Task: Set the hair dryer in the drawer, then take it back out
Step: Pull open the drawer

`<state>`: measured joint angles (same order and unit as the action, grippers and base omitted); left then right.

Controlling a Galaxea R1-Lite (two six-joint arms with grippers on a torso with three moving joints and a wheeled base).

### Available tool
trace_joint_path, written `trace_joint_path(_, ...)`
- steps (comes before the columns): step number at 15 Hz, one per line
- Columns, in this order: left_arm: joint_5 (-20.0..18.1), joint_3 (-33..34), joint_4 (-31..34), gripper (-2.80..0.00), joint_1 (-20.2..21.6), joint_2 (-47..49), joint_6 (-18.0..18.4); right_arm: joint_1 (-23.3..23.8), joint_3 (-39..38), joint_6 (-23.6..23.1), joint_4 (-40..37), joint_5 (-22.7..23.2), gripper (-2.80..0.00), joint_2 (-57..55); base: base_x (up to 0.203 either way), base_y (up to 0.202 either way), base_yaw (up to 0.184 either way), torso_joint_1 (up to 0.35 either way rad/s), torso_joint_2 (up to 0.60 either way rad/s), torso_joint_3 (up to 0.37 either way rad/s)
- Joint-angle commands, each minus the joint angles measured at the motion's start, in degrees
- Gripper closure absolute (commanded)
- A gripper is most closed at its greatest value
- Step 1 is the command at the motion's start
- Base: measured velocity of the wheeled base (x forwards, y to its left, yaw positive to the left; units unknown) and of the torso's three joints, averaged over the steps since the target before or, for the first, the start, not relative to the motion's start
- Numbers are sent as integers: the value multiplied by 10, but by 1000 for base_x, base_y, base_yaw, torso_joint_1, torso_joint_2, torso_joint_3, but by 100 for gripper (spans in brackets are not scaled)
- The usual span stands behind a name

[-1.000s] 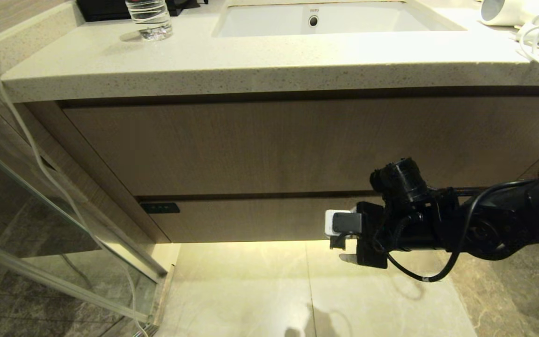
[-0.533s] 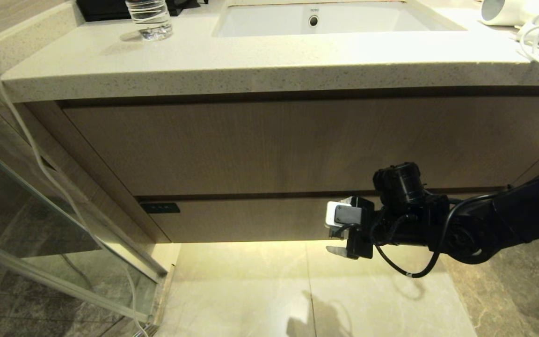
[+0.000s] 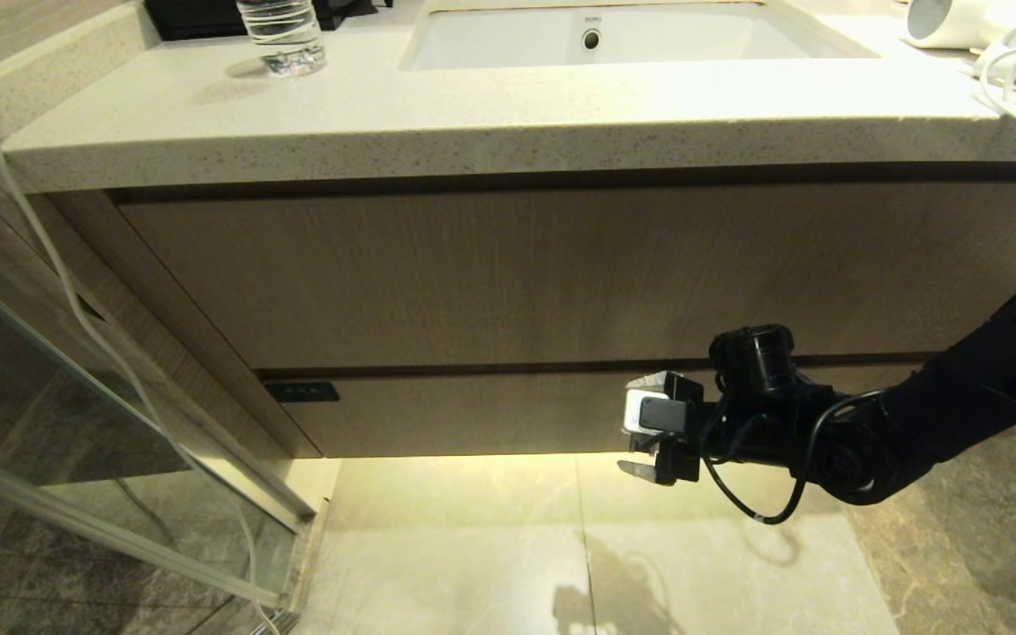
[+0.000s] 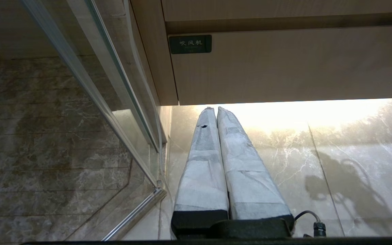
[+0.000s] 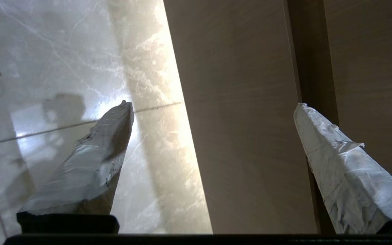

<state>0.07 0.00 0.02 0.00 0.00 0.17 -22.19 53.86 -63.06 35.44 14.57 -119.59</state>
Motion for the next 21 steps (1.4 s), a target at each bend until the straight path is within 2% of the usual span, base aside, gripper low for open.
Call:
trace_joint_path(1,0,0,0,0,0,0,0,1,4,-6,26,11,-280,-34,0,0,0,0,0,0)
trace_joint_path(6,0,0,0,0,0,0,0,11,29,-11,95,21,-280,-70,0,0,0,0,0,0)
trace_joint_path(11,0,0,0,0,0,0,0,40,61,-47,91,21,-280,-97,0,0,0,0,0,0)
trace_joint_path(21,0,0,0,0,0,0,0,58,87,-49,97,20,-280,-130,0,0,0,0,0,0)
